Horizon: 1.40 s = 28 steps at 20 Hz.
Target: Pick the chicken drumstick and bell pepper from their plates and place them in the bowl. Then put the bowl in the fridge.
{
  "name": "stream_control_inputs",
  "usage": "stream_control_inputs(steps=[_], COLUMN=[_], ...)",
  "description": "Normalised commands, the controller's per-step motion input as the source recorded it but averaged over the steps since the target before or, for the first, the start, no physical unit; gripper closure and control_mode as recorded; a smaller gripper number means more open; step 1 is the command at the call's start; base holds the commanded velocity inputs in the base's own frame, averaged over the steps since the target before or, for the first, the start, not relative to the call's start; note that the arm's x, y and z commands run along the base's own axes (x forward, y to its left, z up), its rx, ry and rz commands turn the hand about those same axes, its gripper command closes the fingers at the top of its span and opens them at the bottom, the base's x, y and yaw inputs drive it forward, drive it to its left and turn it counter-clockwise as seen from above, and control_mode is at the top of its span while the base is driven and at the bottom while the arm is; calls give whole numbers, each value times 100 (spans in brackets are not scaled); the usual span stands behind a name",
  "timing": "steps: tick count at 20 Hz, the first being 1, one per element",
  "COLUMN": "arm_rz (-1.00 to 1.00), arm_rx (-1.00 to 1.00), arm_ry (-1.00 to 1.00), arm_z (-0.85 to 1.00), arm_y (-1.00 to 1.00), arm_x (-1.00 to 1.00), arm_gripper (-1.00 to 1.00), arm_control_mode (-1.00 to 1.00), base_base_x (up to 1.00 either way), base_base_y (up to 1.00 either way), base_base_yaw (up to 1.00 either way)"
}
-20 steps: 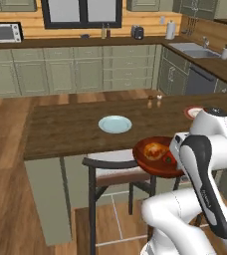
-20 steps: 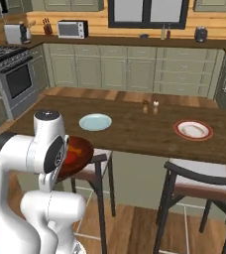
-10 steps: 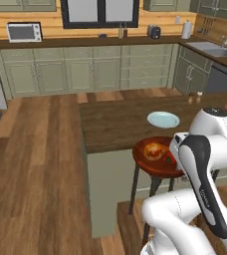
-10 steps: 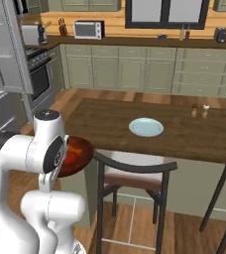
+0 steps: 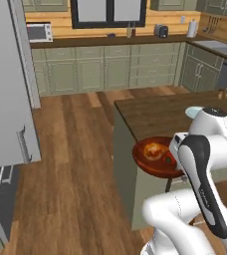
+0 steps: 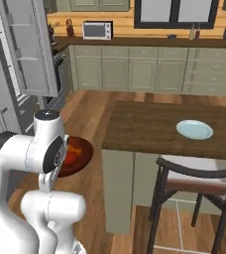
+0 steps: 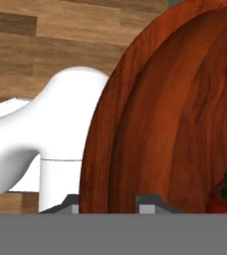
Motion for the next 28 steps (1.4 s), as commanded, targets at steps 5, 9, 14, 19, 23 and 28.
stream_control_inputs(steps=[5,9,14,19,23,28], arm_rz=[0,0,0,0,0,0], arm_rx=[0,0,0,0,0,0], arm_ry=[0,0,0,0,0,0], arm_z=[0,0,0,0,0,0], arm_y=[0,0,0,0,0,0], arm_x=[0,0,0,0,0,0], arm_gripper=[100,100,100,100,100,100], arm_control_mode=[100,100,100,100,100,100], base_base_x=[50,87,94,82,86,90], base_base_y=[93,56,-5,-27,-18,-21], base_base_yaw=[-10,-1,0,0,0,0])
